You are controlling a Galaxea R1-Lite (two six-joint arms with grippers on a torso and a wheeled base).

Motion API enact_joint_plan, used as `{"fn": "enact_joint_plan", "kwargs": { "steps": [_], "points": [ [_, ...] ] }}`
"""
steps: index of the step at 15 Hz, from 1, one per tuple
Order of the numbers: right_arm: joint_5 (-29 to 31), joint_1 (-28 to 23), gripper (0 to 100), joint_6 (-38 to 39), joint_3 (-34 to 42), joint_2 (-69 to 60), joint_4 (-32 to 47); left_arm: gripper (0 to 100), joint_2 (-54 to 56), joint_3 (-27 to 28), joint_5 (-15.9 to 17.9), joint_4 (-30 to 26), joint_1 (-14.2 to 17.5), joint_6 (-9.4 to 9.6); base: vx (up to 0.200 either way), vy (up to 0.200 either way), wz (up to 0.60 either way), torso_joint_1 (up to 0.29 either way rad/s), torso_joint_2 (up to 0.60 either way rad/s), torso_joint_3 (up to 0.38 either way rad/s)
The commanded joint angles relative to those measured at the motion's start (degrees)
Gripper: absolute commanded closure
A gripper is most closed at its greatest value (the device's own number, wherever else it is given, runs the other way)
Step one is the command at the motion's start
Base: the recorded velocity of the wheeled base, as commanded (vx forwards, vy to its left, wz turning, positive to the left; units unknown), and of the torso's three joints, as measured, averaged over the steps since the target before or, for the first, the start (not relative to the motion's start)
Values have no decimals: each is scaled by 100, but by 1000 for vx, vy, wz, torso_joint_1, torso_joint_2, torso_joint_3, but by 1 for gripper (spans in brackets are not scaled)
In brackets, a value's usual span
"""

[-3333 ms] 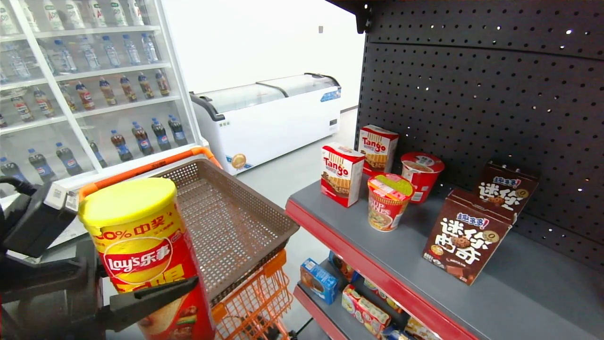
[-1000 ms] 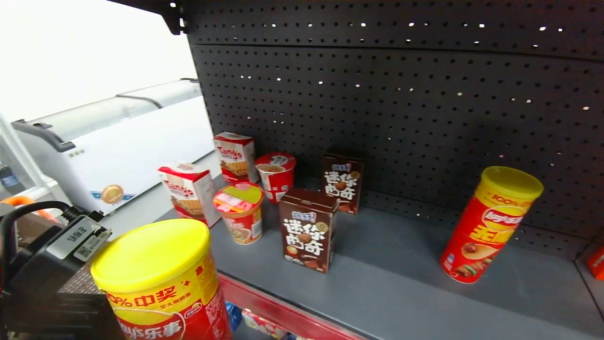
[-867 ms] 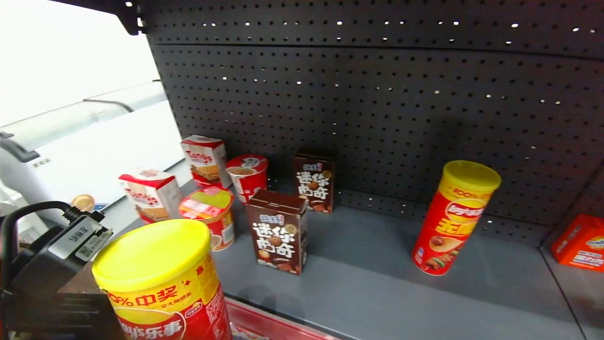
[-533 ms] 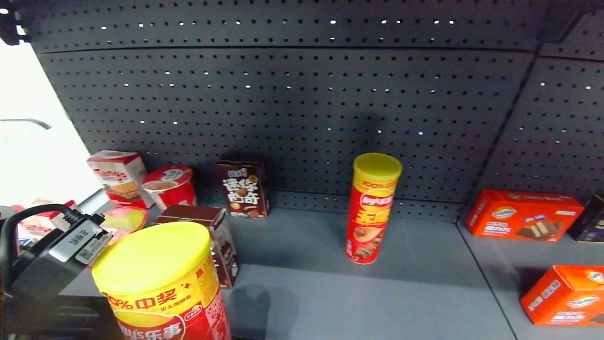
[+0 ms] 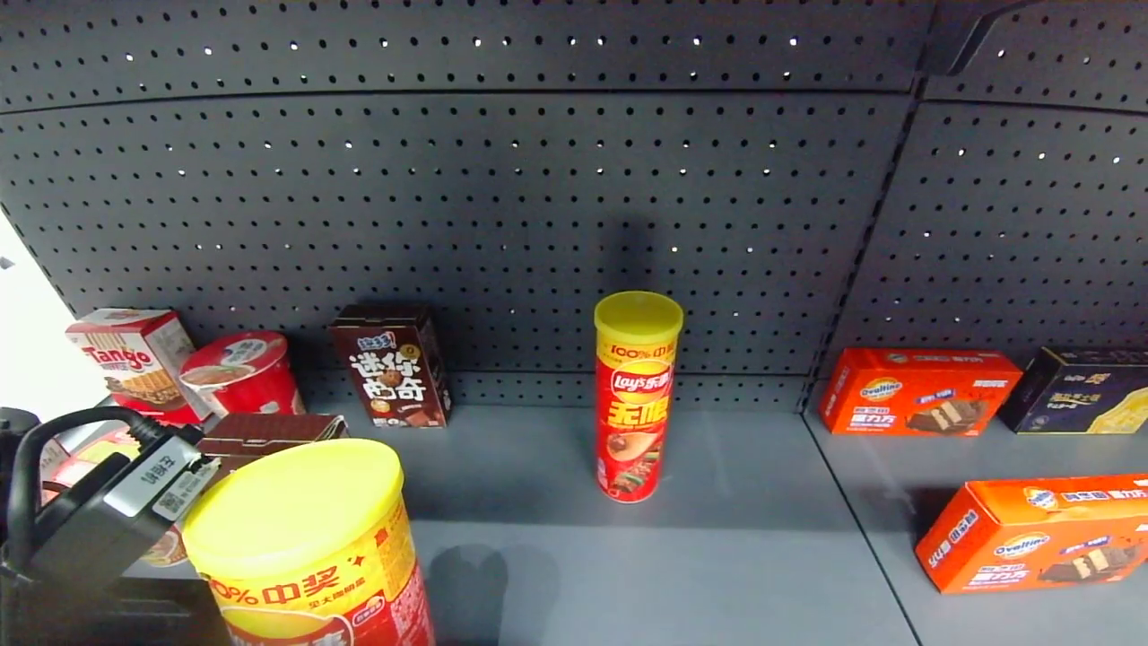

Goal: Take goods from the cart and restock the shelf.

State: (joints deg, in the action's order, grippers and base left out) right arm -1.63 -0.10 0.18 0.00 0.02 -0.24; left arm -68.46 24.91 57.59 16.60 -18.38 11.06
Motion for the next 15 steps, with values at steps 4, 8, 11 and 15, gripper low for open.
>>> {"fn": "enact_joint_plan", "kwargs": {
  "steps": [4, 8, 11, 15],
  "points": [
    [-197, 54, 0, -106, -686, 455, -46, 100, -9, 93, -11, 1, -25, 2, 0, 0, 0, 0, 0, 0],
    [-619, 687, 0, -124, -2435, 2248, 314, 100, -80, 85, -11, 1, -51, 19, 0, 0, 0, 0, 0, 0],
    [-1111, 1284, 0, -124, -3120, 3311, 569, 100, -71, 67, -28, 1, -51, 19, 0, 0, 0, 0, 0, 0],
    [-1656, 2233, 0, -396, -3375, 4832, -46, 100, -80, 76, -81, -8, -34, -7, 0, 0, 0, 0, 0, 0]
  ]
}}
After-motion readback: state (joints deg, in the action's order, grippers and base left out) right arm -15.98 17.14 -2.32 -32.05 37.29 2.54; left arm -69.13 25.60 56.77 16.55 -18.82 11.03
